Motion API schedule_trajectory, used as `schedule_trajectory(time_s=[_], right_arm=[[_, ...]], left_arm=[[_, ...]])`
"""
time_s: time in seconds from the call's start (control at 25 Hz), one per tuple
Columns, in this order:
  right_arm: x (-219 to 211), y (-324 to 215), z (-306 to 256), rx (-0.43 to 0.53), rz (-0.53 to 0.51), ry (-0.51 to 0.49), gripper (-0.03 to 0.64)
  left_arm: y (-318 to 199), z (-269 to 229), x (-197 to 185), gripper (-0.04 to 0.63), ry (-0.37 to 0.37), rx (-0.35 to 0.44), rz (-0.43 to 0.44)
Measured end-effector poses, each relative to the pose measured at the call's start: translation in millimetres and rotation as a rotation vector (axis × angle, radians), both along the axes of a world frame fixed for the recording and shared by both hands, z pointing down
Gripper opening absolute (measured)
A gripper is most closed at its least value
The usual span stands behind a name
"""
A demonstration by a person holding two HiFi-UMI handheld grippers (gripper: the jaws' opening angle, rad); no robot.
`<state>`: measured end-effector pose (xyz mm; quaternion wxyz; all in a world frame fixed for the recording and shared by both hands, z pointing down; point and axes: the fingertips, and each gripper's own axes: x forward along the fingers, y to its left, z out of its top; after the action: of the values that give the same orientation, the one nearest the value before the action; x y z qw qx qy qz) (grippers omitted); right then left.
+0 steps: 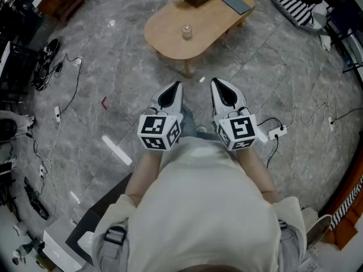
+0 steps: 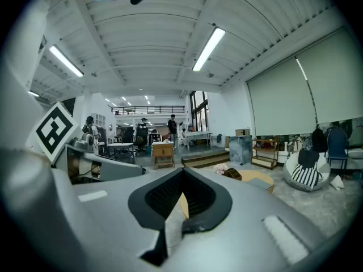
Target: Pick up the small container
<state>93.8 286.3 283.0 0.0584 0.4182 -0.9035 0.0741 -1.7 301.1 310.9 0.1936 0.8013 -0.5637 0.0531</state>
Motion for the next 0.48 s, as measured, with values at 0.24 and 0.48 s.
schedule_trajectory(time_s=[0.24,0.48], right_arm=[[5.3,-9.2,1.0,-0.002,0.008,-0.007,-0.011],[6.8,-23.7,8.7,-0.079,-0.001,-0.075,-0.008]], left_arm=[[-7.1,2.3,-2.0,0.002,-0.003,-0.004,-0.018],[-16.2,6.0,-4.1,0.002,0.006,-0.012,-0.045]])
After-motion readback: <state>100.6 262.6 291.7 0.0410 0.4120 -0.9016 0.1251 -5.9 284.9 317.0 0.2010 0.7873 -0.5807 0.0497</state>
